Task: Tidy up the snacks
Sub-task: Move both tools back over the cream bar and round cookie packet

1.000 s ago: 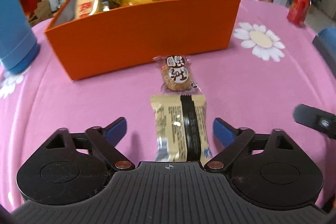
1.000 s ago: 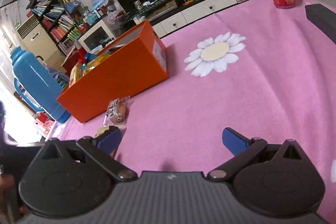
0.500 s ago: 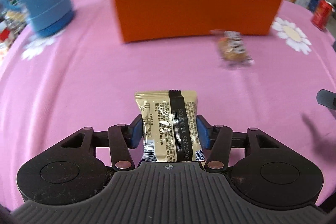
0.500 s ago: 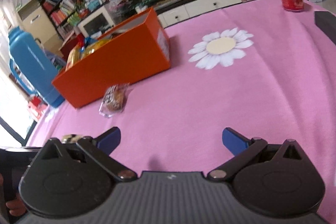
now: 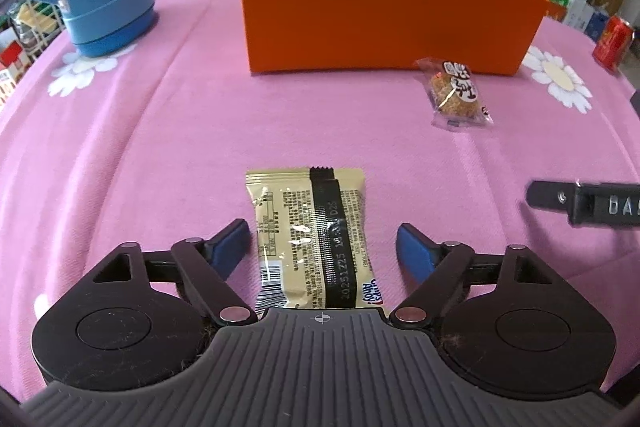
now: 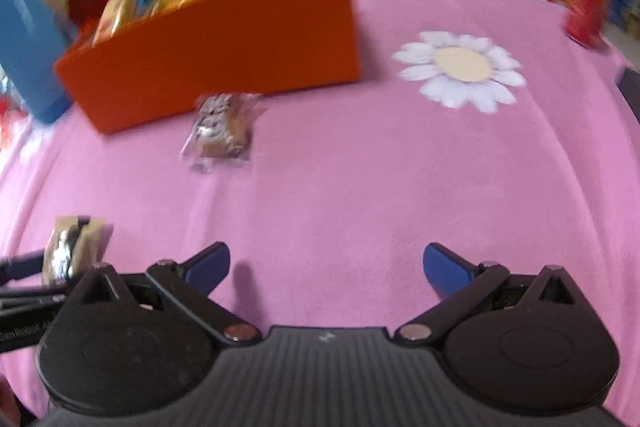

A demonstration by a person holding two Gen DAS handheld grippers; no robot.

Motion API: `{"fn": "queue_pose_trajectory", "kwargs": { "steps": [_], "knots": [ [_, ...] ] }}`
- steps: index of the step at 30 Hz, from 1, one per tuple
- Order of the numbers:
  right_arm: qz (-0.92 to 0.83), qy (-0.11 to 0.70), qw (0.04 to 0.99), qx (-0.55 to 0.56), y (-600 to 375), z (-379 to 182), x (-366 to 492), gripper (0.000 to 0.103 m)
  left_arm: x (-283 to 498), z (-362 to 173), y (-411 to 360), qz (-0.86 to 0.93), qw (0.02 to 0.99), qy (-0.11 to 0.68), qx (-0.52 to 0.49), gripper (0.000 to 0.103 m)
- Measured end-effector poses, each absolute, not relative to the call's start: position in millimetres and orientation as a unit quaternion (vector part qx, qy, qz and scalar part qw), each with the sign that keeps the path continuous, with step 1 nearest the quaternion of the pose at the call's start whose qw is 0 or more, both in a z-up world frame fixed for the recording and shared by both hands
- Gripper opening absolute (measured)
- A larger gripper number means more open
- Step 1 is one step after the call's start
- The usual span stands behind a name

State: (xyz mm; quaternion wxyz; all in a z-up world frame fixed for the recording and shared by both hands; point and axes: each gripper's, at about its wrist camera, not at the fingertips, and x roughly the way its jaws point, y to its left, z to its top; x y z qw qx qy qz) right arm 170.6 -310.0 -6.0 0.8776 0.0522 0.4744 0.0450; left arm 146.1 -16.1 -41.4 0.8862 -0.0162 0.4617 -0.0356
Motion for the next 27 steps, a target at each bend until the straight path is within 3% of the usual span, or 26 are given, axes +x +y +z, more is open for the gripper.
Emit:
{"fn": "queue_pose_trajectory", "kwargs": {
  "steps": [4, 11, 15, 19, 27],
  "knots": [
    [0.088, 0.414, 0.901, 0.1, -295.3, 20.2, 188.7, 0.102, 144.0, -41.3, -9.1, -0.044, 0.89, 0.453, -0.033, 0.06],
    [0.107, 0.422, 0.9, -0.016, -223.2, 2.9, 245.8, 0.1, 142.5, -40.3, -3.2, -0.053, 0.892, 0.447, -0.052, 0.06],
    [0.112, 0.421, 0.899, -0.035, -217.0, -9.5, 250.3, 0.06, 141.8, -41.3, -6.2, -0.054, 0.893, 0.445, -0.044, 0.063],
    [0.119, 0.416, 0.9, -0.04, -232.8, -7.7, 230.1, 0.056, 140.4, -42.5, -10.2, -0.052, 0.894, 0.444, -0.031, 0.065],
    [0.107, 0.422, 0.899, -0.038, -290.1, -4.3, 150.7, 0.059, 136.7, -45.1, -16.0, -0.039, 0.893, 0.449, -0.003, 0.068]
  ]
}}
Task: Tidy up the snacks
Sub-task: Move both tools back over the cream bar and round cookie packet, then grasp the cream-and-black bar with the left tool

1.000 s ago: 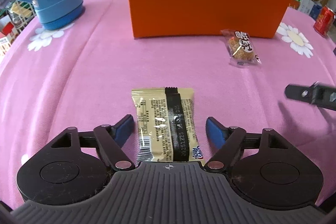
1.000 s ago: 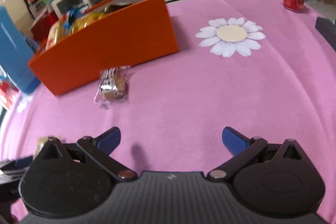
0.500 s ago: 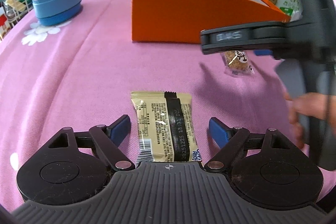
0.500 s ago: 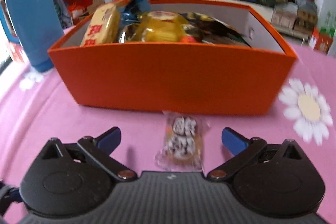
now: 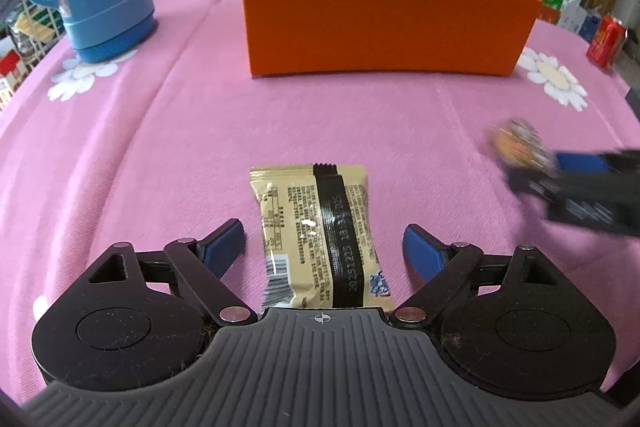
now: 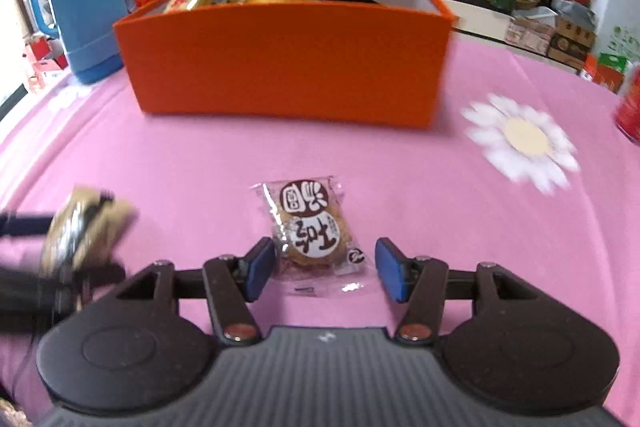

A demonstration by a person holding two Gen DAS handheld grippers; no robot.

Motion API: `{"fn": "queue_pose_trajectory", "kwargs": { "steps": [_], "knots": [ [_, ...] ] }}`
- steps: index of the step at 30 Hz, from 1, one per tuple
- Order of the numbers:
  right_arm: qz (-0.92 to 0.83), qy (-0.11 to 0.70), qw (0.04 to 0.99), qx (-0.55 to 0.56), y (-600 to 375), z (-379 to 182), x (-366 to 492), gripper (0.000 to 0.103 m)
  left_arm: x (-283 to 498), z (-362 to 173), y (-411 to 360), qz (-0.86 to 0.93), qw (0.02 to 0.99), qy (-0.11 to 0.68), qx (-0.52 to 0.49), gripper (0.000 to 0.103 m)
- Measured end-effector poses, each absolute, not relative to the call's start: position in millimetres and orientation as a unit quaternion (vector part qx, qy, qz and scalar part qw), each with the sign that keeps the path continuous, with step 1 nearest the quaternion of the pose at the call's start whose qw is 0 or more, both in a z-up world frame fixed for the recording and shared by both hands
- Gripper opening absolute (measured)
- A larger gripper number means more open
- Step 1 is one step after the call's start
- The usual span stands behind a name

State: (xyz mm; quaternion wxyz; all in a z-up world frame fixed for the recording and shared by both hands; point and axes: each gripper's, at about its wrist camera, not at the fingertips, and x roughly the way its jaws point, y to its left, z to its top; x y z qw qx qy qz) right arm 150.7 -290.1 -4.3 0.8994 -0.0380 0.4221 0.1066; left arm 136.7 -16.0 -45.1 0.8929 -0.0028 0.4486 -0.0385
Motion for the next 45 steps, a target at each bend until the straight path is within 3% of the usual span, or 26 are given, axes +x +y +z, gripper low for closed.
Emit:
{"fn": "queue_pose_trajectory", "kwargs": {
  "steps": [2, 6, 8, 10, 13, 19, 20, 21, 22, 29, 32, 34, 36, 37, 38, 39, 44, 45],
  "knots": [
    [0.101, 0.425, 0.899, -0.033, -302.4, -3.1, 131.2, 0.062, 134.1, -45.8, -17.5, -0.034, 0.892, 0.451, 0.007, 0.069],
    [0.098, 0.432, 0.896, -0.029, -316.4, -9.6, 116.6, 0.09, 128.7, -44.2, -12.6, -0.034, 0.889, 0.457, 0.003, 0.069],
    [0.103, 0.424, 0.9, -0.024, -319.4, -7.2, 115.6, 0.093, 124.0, -39.4, -2.5, -0.036, 0.89, 0.454, -0.017, 0.068],
    [0.115, 0.408, 0.906, -0.016, -317.0, 0.6, 119.2, 0.101, 121.6, -35.4, 8.5, -0.032, 0.891, 0.452, -0.037, 0.075],
    [0.139, 0.406, 0.903, -0.025, -305.1, 1.0, 134.9, 0.101, 128.6, -34.2, 13.6, -0.024, 0.887, 0.459, -0.046, 0.075],
    [0.152, 0.419, 0.895, -0.028, -304.6, -9.6, 145.8, 0.07, 141.2, -44.0, -5.0, -0.02, 0.88, 0.475, 0.008, 0.071],
    [0.148, 0.417, 0.896, -0.04, -304.8, -8.7, 144.7, 0.057, 140.0, -44.3, -7.1, -0.022, 0.883, 0.468, 0.013, 0.067],
    [0.148, 0.414, 0.897, -0.044, -305.3, -7.9, 143.4, 0.046, 139.3, -42.7, -7.5, -0.027, 0.885, 0.464, 0.008, 0.046],
    [0.15, 0.415, 0.896, -0.036, -308.2, -6.7, 142.8, 0.045, 138.9, -39.6, -8.7, -0.03, 0.887, 0.461, 0.011, 0.02],
    [0.149, 0.4, 0.904, 0.027, -328.0, 16.4, 121.0, 0.029, 131.2, -19.1, 9.7, -0.038, 0.889, 0.454, -0.046, 0.021],
    [0.144, 0.395, 0.907, 0.018, -325.9, 20.2, 110.7, 0.029, 127.6, -17.9, 11.7, -0.036, 0.887, 0.457, -0.051, 0.021],
    [0.139, 0.405, 0.904, 0.008, -324.7, 12.2, 106.9, 0.038, 124.9, -23.6, 11.3, -0.034, 0.884, 0.465, -0.049, 0.021],
    [0.139, 0.412, 0.9, 0.02, -328.1, 7.4, 104.2, 0.068, 123.1, -30.8, 9.3, -0.034, 0.879, 0.474, -0.043, 0.022],
    [0.139, 0.411, 0.9, 0.031, -330.8, 8.3, 101.5, 0.072, 121.1, -32.6, 8.7, -0.032, 0.878, 0.476, -0.04, 0.023],
    [0.14, 0.408, 0.902, 0.038, -333.3, 10.9, 99.0, 0.084, 119.6, -33.1, 8.1, -0.03, 0.879, 0.475, -0.038, 0.023],
    [0.141, 0.404, 0.903, 0.041, -335.2, 14.6, 96.5, 0.103, 118.4, -32.3, 8.1, -0.029, 0.88, 0.473, -0.04, 0.025],
    [0.147, 0.413, 0.897, 0.062, -341.1, 21.6, 88.2, 0.102, 119.0, -21.5, 9.7, -0.032, 0.888, 0.455, -0.055, 0.035],
    [0.147, 0.414, 0.895, 0.071, -341.9, 19.9, 86.8, 0.102, 118.6, -18.6, 9.4, -0.032, 0.89, 0.451, -0.055, 0.044]
  ]
}}
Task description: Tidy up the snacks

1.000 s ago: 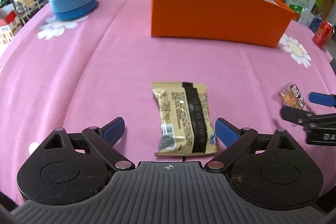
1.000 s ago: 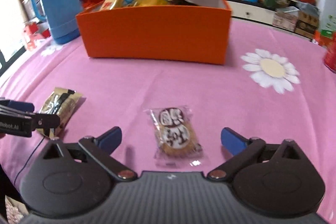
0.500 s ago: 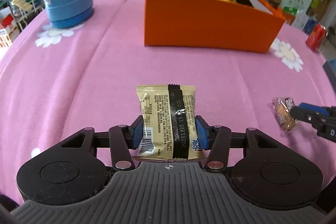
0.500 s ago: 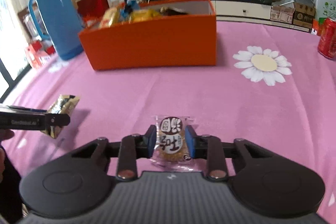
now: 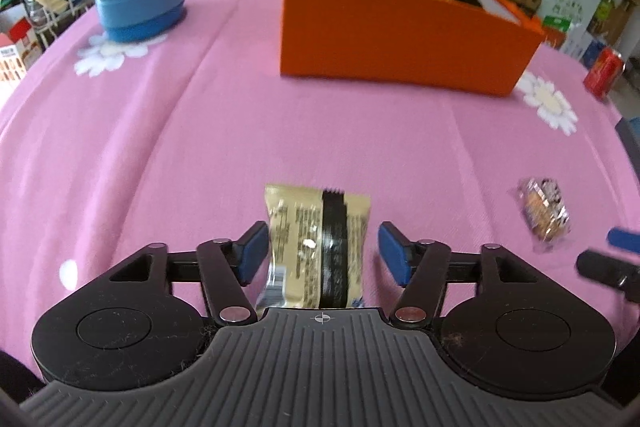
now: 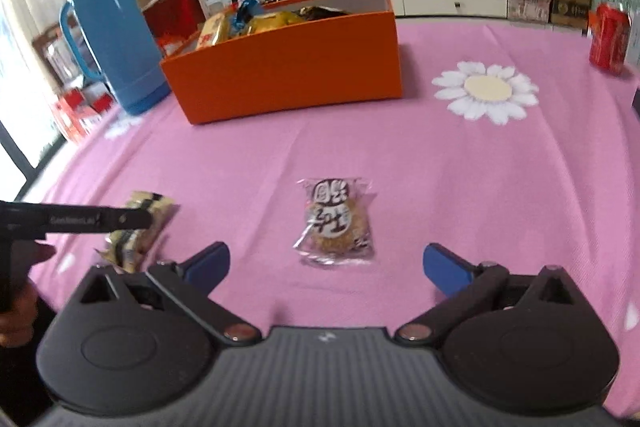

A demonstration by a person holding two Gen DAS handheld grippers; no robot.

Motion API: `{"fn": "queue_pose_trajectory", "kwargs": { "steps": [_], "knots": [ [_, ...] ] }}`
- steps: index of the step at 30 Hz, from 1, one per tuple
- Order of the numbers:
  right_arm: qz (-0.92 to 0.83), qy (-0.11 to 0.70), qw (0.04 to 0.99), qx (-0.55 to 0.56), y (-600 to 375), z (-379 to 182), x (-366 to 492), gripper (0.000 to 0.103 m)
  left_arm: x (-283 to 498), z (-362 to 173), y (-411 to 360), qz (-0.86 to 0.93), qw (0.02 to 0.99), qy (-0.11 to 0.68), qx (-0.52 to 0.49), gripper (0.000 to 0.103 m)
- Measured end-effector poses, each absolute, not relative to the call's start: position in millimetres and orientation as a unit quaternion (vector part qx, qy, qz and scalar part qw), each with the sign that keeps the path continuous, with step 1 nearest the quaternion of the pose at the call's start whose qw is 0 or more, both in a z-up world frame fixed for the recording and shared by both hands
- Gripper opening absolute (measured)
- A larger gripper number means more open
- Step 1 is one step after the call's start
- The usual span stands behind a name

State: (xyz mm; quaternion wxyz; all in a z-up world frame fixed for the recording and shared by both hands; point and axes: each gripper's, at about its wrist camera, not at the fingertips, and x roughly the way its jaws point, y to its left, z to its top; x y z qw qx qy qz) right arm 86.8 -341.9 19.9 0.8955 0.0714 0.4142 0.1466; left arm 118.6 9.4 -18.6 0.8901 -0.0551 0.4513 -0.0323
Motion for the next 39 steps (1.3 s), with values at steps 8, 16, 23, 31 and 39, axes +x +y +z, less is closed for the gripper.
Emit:
{"fn": "queue_pose_trajectory", "kwargs": {
  "steps": [8, 16, 23, 31, 39],
  "knots": [
    [0.176, 0.408, 0.891, 0.096, -328.1, 18.5, 81.2, 0.102, 122.8, -24.2, 12.7, -0.002, 0.88, 0.474, -0.019, 0.059],
    [0.131, 0.397, 0.899, 0.133, -358.4, 22.5, 83.5, 0.103, 135.7, -24.5, -18.2, -0.071, 0.877, 0.476, -0.019, 0.021],
    [0.08, 0.391, 0.9, 0.174, -401.1, 17.3, 85.0, 0.103, 226.2, 2.3, -106.7, -0.149, 0.88, 0.45, -0.034, 0.021],
    [0.003, 0.36, 0.912, 0.195, -446.9, 17.0, 82.0, 0.102, 223.0, -12.1, -219.9, -0.235, 0.847, 0.477, 0.013, 0.022],
    [-0.032, 0.334, 0.912, 0.237, -485.2, 19.7, 73.2, 0.102, 153.3, 4.2, -196.4, -0.171, 0.895, 0.401, 0.089, 0.071]
  ]
}}
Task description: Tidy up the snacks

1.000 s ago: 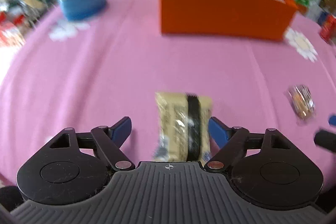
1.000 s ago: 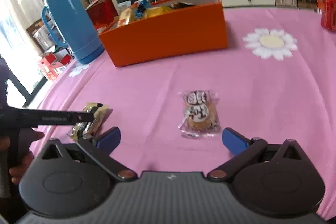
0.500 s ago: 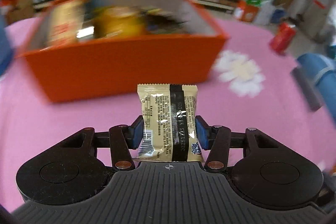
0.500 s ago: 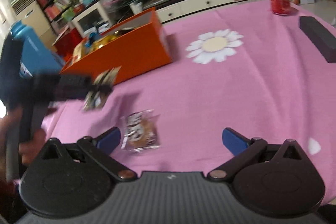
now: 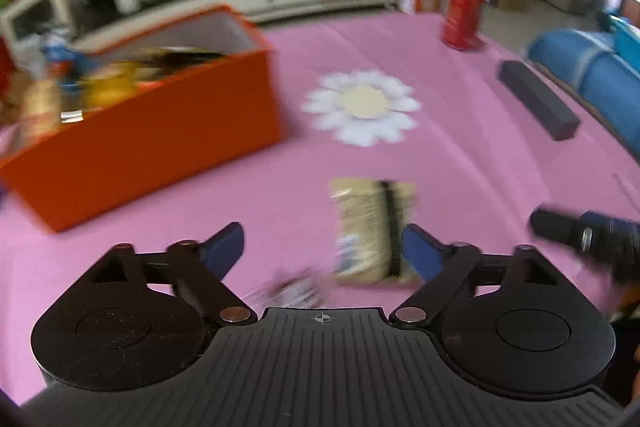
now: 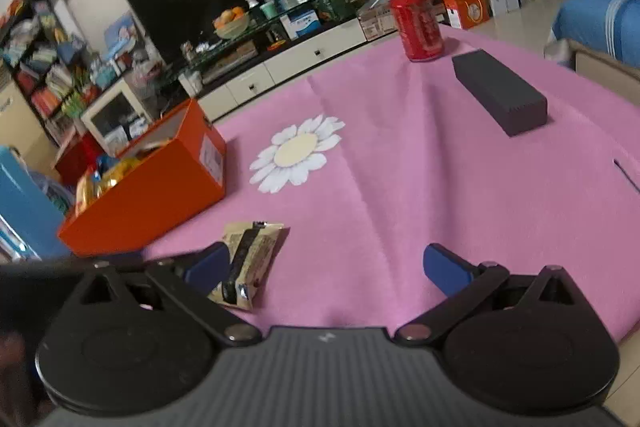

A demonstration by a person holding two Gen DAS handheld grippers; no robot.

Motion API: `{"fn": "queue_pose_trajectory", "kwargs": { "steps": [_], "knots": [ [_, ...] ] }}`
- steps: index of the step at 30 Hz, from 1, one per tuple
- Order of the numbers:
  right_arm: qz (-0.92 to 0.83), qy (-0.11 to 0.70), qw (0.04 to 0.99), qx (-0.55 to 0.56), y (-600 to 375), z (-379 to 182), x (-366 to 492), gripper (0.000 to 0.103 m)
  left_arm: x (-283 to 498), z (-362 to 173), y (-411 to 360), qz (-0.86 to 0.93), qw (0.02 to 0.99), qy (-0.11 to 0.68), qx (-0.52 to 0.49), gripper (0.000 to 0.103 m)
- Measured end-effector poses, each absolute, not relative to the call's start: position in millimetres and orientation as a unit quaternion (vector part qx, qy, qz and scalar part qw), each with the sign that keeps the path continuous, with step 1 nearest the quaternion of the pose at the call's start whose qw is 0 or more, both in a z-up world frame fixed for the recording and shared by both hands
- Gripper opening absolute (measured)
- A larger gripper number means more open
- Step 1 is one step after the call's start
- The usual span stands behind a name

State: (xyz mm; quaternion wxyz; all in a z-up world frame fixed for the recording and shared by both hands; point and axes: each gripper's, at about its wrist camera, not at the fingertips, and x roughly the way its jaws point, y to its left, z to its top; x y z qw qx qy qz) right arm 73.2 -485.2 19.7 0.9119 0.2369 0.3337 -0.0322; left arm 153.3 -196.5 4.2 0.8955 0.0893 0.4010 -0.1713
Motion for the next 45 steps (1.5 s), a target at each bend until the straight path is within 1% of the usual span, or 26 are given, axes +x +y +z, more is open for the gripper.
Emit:
{"fn": "queue_pose_trajectory", "kwargs": {
  "steps": [2, 3, 4, 6, 7, 8, 10, 11, 12, 14, 18, 21, 26, 28, 29, 31, 33, 34, 36, 39, 45],
  "knots": [
    [-0.036, 0.338, 0.909, 0.243, -486.7, 16.1, 74.4, 0.102, 148.4, -3.0, -179.5, -0.161, 0.89, 0.419, 0.082, 0.07],
    [-0.034, 0.337, 0.908, 0.244, -486.2, 15.2, 74.8, 0.103, 149.2, -10.1, -173.8, -0.162, 0.882, 0.436, 0.072, 0.066],
    [-0.035, 0.337, 0.909, 0.242, -483.5, 14.8, 75.6, 0.102, 153.4, -16.8, -172.1, -0.162, 0.876, 0.449, 0.064, 0.058],
    [-0.032, 0.339, 0.911, 0.232, -479.3, 15.9, 75.4, 0.102, 162.8, -28.9, -171.4, -0.16, 0.865, 0.473, 0.045, 0.047],
    [-0.03, 0.34, 0.912, 0.228, -477.3, 16.8, 75.4, 0.102, 167.3, -34.1, -170.7, -0.166, 0.859, 0.484, 0.031, 0.045],
    [-0.029, 0.341, 0.912, 0.224, -475.8, 18.2, 74.4, 0.102, 170.8, -38.2, -170.8, -0.169, 0.856, 0.488, 0.023, 0.046],
    [-0.031, 0.346, 0.912, 0.221, -475.2, 18.0, 75.0, 0.102, 167.2, -36.6, -169.7, -0.172, 0.862, 0.475, 0.044, 0.019],
    [-0.031, 0.349, 0.91, 0.219, -474.8, 17.3, 76.1, 0.102, 167.4, -35.3, -166.3, -0.171, 0.861, 0.477, 0.043, 0.01],
    [-0.031, 0.353, 0.91, 0.217, -474.0, 16.8, 77.6, 0.102, 166.1, -34.0, -158.1, -0.171, 0.859, 0.481, 0.035, 0.004],
    [-0.028, 0.36, 0.909, 0.207, -468.8, 16.3, 81.7, 0.102, 164.2, -33.1, -134.7, -0.164, 0.856, 0.49, 0.012, 0.003],
    [0.02, 0.377, 0.903, 0.203, -445.3, 14.4, 102.5, 0.103, 153.3, -31.7, -93.6, -0.136, 0.857, 0.498, 0.007, 0.003],
    [0.044, 0.392, 0.905, 0.16, -413.8, 12.4, 132.6, 0.102, 146.6, -30.7, -65.1, -0.119, 0.858, 0.5, -0.007, 0.003],
    [0.052, 0.426, 0.896, 0.111, -378.5, -7.4, 168.5, 0.102, 144.8, -30.4, -44.8, -0.113, 0.86, 0.497, -0.03, 0.004],
    [0.045, 0.422, 0.901, 0.088, -370.2, -13.8, 167.9, 0.102, 144.6, -30.9, -44.2, -0.116, 0.861, 0.494, -0.03, 0.005],
    [0.044, 0.42, 0.904, 0.067, -364.8, -15.5, 167.6, 0.101, 144.6, -30.7, -44.9, -0.116, 0.863, 0.491, -0.028, 0.005],
    [0.048, 0.411, 0.91, 0.032, -357.0, -16.9, 169.4, 0.088, 143.7, -31.4, -47.0, -0.117, 0.865, 0.487, -0.02, 0.005],
    [0.064, 0.41, 0.91, 0.012, -352.7, -13.2, 173.3, 0.062, 142.9, -31.8, -47.5, -0.119, 0.866, 0.485, -0.018, 0.005],
    [0.076, 0.414, 0.907, 0.021, -354.1, -10.8, 174.1, 0.06, 142.0, -31.5, -46.4, -0.119, 0.866, 0.485, -0.018, 0.005],
    [0.099, 0.421, 0.901, 0.033, -353.4, -9.0, 170.2, 0.059, 140.4, -31.3, -43.3, -0.117, 0.866, 0.486, -0.021, 0.004],
    [0.11, 0.421, 0.9, 0.024, -345.7, -7.3, 146.9, 0.059, 136.2, -30.1, -37.8, -0.113, 0.865, 0.489, -0.027, 0.003],
    [0.129, 0.402, 0.902, 0.088, -351.5, 14.8, 108.9, 0.058, 130.7, -14.6, -19.9, -0.116, 0.861, 0.492, -0.064, 0.002]
  ]
}}
